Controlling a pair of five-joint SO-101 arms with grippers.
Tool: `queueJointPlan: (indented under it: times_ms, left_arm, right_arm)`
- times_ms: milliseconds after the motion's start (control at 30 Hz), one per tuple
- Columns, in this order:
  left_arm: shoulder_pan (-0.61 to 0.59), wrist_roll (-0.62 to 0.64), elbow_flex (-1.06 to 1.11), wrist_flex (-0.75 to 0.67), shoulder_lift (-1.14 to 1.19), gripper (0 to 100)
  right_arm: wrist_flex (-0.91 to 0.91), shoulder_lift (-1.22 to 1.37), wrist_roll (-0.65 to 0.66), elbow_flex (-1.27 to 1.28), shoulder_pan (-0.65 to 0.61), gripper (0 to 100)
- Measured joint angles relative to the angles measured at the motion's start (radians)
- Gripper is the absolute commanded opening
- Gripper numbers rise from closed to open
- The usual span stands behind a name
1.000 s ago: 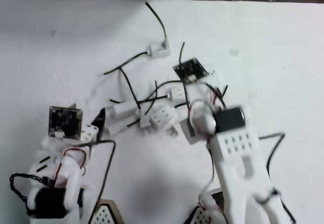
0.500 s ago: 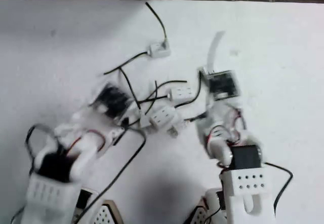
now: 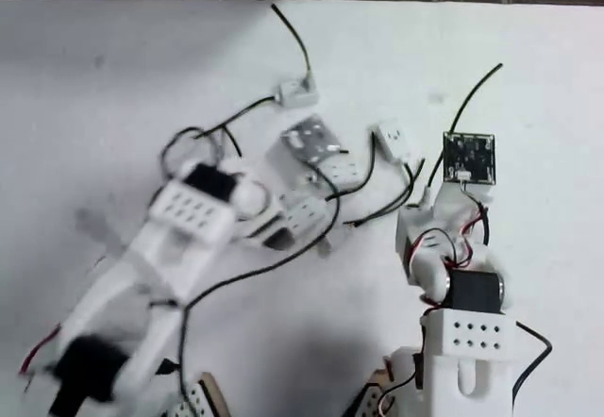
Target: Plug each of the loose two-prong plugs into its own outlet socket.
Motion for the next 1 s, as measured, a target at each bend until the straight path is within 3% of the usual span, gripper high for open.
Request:
queueJointPlan:
  times_ms: [467,833,1000]
  left_arm:
    - [0.044,0.000,-0.373,-0.014,0.571,24]
    - [0.055,0.000,-0.404,-0.014,0.643,2]
    - [0.055,0.000,-0.404,0.017,0.614,2]
  right_arm:
    - [0.000,-0.006,0.000,0.017,0.000,1.7]
    - [0.000,-0.006,0.000,0.017,0.006,1.7]
    - [0.000,-0.006,0.000,0.017,0.005,1.7]
